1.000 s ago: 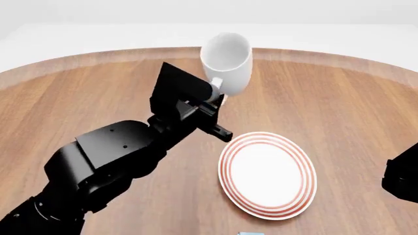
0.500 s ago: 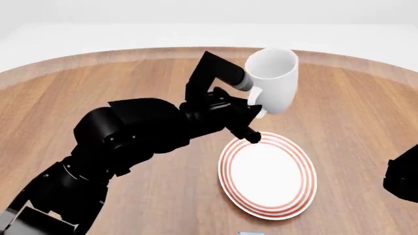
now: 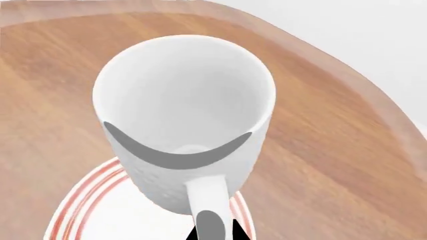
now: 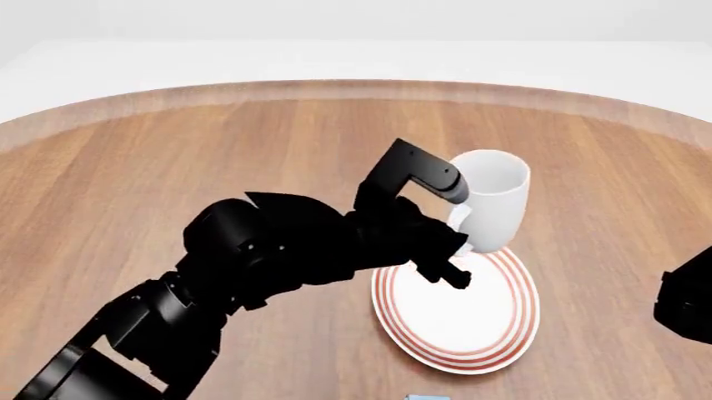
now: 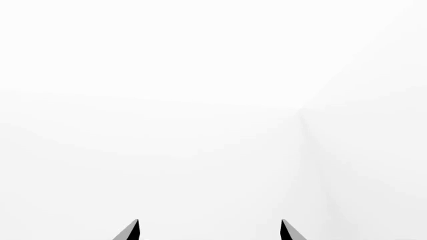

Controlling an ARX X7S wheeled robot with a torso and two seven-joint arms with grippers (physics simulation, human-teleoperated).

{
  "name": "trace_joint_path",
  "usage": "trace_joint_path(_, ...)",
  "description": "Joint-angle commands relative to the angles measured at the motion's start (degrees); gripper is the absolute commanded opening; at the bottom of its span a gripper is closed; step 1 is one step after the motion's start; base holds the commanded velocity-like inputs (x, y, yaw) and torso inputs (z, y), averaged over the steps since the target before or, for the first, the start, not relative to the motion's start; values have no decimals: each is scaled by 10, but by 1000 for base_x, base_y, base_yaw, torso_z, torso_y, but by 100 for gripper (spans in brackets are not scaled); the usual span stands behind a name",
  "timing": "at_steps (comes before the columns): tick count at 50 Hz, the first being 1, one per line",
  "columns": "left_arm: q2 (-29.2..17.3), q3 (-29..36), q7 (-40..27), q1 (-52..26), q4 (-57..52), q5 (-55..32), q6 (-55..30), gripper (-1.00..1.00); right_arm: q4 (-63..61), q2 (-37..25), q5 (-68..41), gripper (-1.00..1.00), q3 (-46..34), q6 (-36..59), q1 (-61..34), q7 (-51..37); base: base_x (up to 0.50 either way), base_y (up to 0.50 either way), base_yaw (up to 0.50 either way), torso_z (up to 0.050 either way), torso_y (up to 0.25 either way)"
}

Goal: Pick up the white mug and put it on the plate, and put the chocolate pudding to the right of the plate.

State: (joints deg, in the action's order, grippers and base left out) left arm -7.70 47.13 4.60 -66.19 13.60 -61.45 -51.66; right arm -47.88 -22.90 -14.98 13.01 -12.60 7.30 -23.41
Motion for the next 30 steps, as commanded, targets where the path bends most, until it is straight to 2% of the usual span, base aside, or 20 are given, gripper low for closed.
trace_joint_path(1, 17, 17, 8, 10, 25, 6, 14, -100, 5, 0, 0, 100, -1, -5, 2, 0, 0, 0, 0, 0, 0)
trace_joint_path(9, 33, 36, 32, 7, 79, 33, 42, -100, 9, 1, 1, 100, -4, -9, 3, 0, 0, 0, 0, 0, 0)
trace_joint_path(18, 62, 76, 71, -9, 190, 75, 72, -100, 11, -1, -1, 100, -2, -9, 2, -2, 0, 0, 0, 0, 2)
trace_joint_path(30, 75, 114, 77, -23, 236, 73, 93, -100, 13, -3, -5, 100, 0, -8, 1, -4, 0, 0, 0, 0, 0)
